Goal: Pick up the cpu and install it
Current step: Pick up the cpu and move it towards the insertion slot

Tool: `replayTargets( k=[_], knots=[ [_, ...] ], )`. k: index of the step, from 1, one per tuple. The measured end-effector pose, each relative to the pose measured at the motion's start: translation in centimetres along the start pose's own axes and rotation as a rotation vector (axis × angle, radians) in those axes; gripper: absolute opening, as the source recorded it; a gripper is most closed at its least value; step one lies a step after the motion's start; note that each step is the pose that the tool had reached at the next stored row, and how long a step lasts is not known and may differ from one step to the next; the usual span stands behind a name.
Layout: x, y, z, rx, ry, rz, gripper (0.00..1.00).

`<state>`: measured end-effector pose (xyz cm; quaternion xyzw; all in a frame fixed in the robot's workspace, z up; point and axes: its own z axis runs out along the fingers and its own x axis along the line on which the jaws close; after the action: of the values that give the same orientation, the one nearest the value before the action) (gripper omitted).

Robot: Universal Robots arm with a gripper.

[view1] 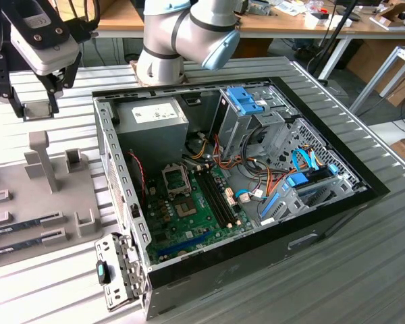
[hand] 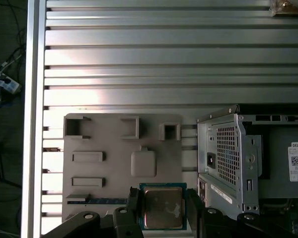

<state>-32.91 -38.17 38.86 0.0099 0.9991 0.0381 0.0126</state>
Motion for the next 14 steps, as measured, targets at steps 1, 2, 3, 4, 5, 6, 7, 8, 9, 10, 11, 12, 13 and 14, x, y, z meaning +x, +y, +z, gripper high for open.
replayTargets(
  k=[1,2,3,4,5,6,7,8,9,10,11,12,13,14],
  knots=[
    [-0.10,0.00,0.00,0.0000,0.0000,0.000,0.47],
    [-0.19,0.00,0.00,0.0000,0.0000,0.000,0.47],
    [-0.27,0.01,0.01,0.0000,0.0000,0.000,0.47],
    [-0.35,0.01,0.01,0.0000,0.0000,0.000,0.47],
    [-0.45,0.01,0.01,-0.0001,0.0000,0.000,0.47],
    [-0.54,0.01,0.01,0.0000,0.0000,0.000,0.47],
    [-0.69,0.01,0.02,0.0000,0.0001,0.000,0.47],
    [-0.83,0.02,0.02,0.0000,0.0000,0.000,0.47],
    [-0.95,0.02,0.03,0.0000,0.0000,0.000,0.47],
    [-1.03,0.02,0.02,0.0000,0.0000,0.000,0.47],
    [-1.20,0.02,0.03,0.0000,0.0000,0.000,0.47],
    [-1.35,0.03,0.03,0.0000,0.0001,0.000,0.47],
    [-1.49,0.03,0.03,0.0000,0.0001,0.000,0.47],
    [-1.58,0.03,0.04,0.0000,0.0000,0.000,0.47]
  ],
)
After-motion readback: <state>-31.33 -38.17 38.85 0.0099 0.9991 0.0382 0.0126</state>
